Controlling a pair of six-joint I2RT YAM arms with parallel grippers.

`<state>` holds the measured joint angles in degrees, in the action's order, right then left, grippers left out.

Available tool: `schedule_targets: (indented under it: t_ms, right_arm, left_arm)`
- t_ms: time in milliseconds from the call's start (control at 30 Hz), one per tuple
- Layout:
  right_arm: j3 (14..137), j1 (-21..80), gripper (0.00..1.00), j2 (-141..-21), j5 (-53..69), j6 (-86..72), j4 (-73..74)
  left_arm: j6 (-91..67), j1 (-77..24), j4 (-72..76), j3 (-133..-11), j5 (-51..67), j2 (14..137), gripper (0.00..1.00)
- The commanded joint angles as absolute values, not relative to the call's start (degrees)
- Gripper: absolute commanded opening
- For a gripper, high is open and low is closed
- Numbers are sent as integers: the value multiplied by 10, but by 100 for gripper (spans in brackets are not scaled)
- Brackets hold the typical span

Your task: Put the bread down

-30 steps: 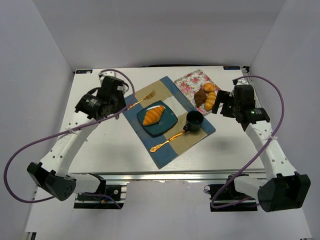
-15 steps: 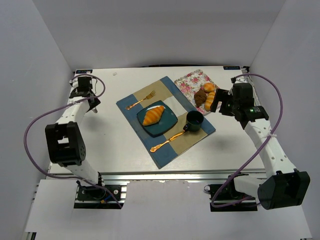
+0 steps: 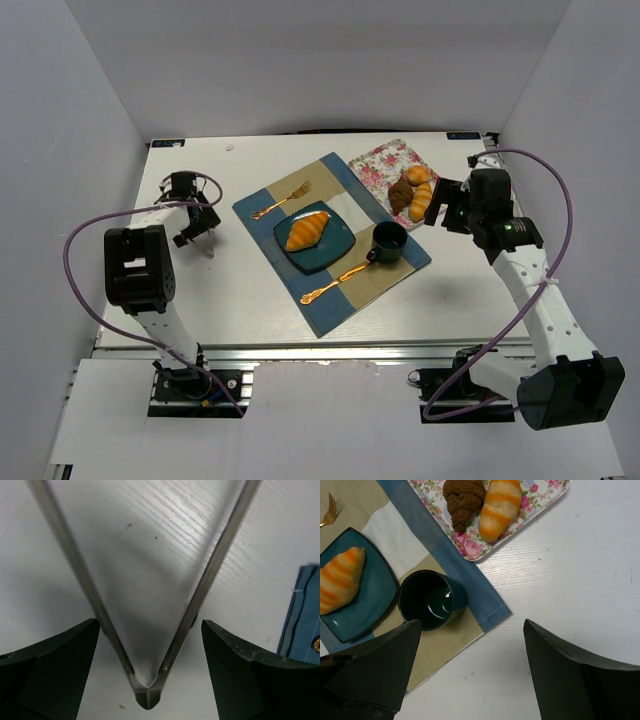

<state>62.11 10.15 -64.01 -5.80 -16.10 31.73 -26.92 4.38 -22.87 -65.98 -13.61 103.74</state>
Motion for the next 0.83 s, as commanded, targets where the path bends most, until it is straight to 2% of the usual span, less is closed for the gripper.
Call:
schedule_targets:
  t_ms: [0, 100, 200, 400, 567, 667, 800]
  right_arm:
    - [631, 103, 89, -637, -59, -164, 331]
    - [640, 104, 89, -637, -61, -176, 337]
    - [643, 103, 89, -628, -42, -166, 343]
    - [647, 103, 90, -612, -87, -175, 377]
    - [614, 104, 89, -584, -85, -188, 336]
    - [606, 104, 90, -584, -93, -195, 327]
    - [616, 103, 90, -593, -115, -187, 324]
  left_arm:
    - [-277, 45, -233, -660, -129, 1024, 98]
    - [-284, 45, -281, -685, -134, 1015, 98]
    - [-306, 45, -344, -714, -153, 945, 98]
    - [-349, 45, -444, -710, -267, 678, 98]
    - [-317, 45, -383, -632, -301, 507, 98]
    - [-336, 45, -360, -586, -337, 472, 98]
    - [-313, 45, -366, -584, -338, 478, 98]
